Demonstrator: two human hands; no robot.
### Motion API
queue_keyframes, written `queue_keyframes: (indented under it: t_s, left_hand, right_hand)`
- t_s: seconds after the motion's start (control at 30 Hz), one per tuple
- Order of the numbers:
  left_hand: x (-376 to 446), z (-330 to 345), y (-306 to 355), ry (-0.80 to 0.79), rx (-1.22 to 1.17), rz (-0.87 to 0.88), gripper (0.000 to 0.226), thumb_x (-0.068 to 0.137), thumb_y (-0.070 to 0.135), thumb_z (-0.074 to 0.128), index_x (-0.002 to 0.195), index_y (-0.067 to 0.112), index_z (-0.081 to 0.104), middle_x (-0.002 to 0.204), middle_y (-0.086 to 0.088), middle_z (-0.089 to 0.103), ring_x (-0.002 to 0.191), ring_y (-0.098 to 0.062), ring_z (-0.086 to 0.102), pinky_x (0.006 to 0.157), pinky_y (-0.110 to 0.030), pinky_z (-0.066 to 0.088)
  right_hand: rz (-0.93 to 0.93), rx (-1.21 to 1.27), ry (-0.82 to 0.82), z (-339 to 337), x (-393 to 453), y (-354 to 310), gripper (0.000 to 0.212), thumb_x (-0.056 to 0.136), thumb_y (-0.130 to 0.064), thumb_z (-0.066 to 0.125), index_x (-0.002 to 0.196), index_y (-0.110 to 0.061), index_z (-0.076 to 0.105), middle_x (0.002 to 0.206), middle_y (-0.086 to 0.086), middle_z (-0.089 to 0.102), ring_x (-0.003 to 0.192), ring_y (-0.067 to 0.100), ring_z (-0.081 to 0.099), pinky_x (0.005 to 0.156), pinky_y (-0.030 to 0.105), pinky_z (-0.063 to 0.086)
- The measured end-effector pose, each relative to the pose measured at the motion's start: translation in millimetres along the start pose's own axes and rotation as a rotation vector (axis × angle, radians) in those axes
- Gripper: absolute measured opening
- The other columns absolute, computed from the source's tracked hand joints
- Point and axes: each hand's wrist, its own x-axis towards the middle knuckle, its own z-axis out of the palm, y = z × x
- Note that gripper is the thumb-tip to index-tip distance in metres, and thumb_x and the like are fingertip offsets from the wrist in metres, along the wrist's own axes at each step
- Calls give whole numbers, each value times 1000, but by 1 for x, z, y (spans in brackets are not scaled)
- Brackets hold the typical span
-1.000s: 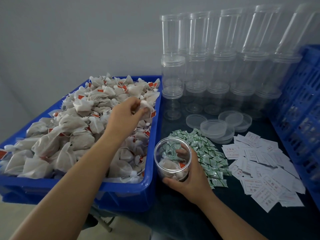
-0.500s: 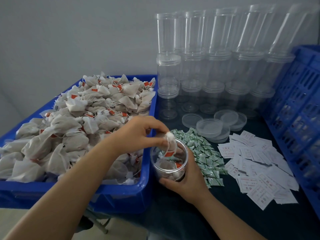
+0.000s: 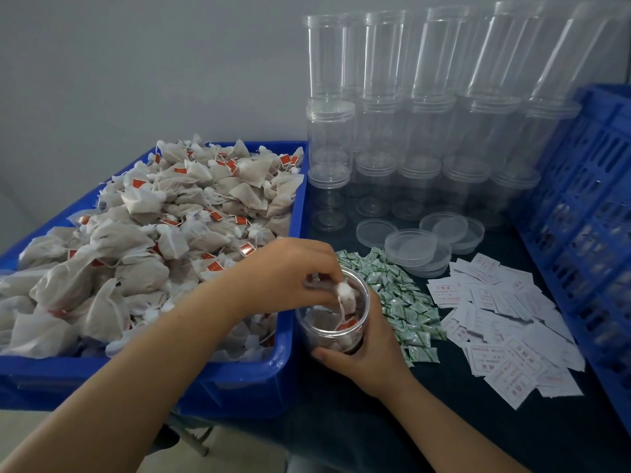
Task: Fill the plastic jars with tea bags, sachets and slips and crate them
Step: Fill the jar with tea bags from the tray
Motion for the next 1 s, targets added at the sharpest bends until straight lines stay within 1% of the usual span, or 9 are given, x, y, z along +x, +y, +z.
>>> queue_keyframes:
  t_s: [0.1,0.2,0.4,0.47,0.53,0.6,0.77,0.87,1.0]
  left_hand:
    - [1,4,4,-28,230,80,11,77,24,75,84,16,72,86,3,68,82,-18,59,64,-36,53]
    - [3,6,9,-63,325,79,9,78,26,73,81,17,71,81,3,66,79,-19,56,64,-31,48]
    - [11,12,17,-206,516,-97,19,95,31,40,79,24,49,77,7,55,79,-15,54,60,-28,41]
    - [12,12,17,-249,515,-89,20,97,31,40,91,26,59,87,7,62,86,-15,59,62,-28,42]
    - [11,11,15,-272,483,-75,23,98,31,42,111,30,60,102,9,65,96,-14,60,68,-29,47]
    - [10,11,14,-272,451,-37,26,98,29,42,117,31,60,109,11,64,100,-12,59,72,-31,51]
    - [6,3,8,-115,120,-80,18,93,25,57,106,24,69,100,11,68,87,-3,60,77,-24,50]
    - [4,-3,1,21,-111,-100,11,86,14,67,96,17,71,87,11,68,77,5,59,73,-10,47]
    - [16,-16,-8,40,-266,-263,16,85,19,65,89,35,64,84,21,64,84,8,60,74,-3,44]
  right_hand:
    - [7,3,-3,0,0,1,101,52,-58,84,139,-47,34,136,-19,54,125,1,54,103,30,47]
    - [-5,4,10,0,1,-1,96,53,-56,85,135,-56,35,131,-26,56,122,0,56,98,20,47]
    - [-19,20,33,0,2,-3,92,55,-48,87,127,-69,34,127,-30,57,117,-2,59,89,10,47]
    - [-20,12,30,0,2,-3,91,55,-49,87,126,-69,35,126,-30,57,116,-2,59,89,12,48]
    - [-13,10,23,-1,2,-1,92,54,-49,87,128,-65,35,126,-27,58,117,2,60,91,20,51]
    - [-4,2,18,0,2,0,93,53,-50,87,129,-62,36,122,-24,60,114,4,62,90,26,52]
    - [7,-27,29,0,1,-4,92,54,-51,86,128,-68,34,123,-30,57,116,-1,59,89,12,47]
    - [28,-57,11,-1,-1,-7,98,53,-57,84,132,-68,27,127,-32,53,120,-2,55,97,19,47]
    - [71,-60,-3,-3,-4,-7,104,53,-59,85,143,-37,37,130,-16,57,121,5,57,99,40,51]
